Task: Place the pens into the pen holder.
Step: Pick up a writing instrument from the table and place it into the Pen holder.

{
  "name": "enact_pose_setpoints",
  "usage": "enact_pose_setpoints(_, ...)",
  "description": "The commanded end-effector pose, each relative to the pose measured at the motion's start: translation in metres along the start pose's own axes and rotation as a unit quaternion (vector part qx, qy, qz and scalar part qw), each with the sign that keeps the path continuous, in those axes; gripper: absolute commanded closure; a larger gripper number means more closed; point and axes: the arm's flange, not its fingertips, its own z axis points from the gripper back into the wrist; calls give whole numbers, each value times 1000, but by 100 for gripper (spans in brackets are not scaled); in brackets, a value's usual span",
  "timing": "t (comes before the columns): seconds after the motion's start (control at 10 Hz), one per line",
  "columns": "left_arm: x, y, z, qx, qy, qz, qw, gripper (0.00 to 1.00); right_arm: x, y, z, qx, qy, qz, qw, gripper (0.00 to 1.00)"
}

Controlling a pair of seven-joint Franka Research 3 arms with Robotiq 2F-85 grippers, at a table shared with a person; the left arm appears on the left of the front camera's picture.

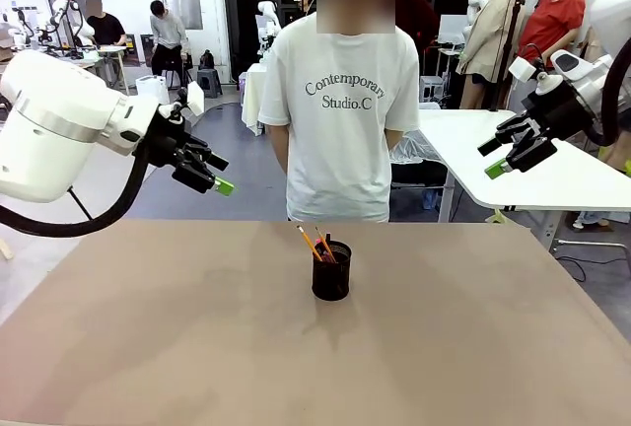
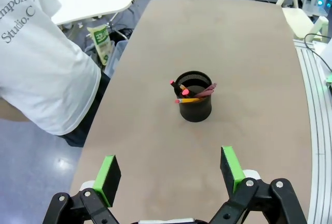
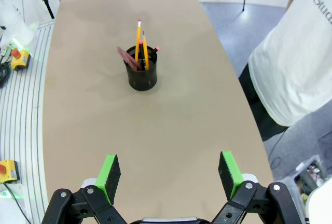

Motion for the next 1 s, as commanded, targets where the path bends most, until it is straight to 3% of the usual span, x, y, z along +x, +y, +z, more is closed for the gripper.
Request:
enact_pose_setpoints(0.0,-6,-3,0,-3,8,-12,1000,0,3,3,1,1,8,-9,1000,0)
enact_pose_setpoints(0.9,0,0,0,0,0,0,1000,0,3,3,1,1,8,-9,1000,0)
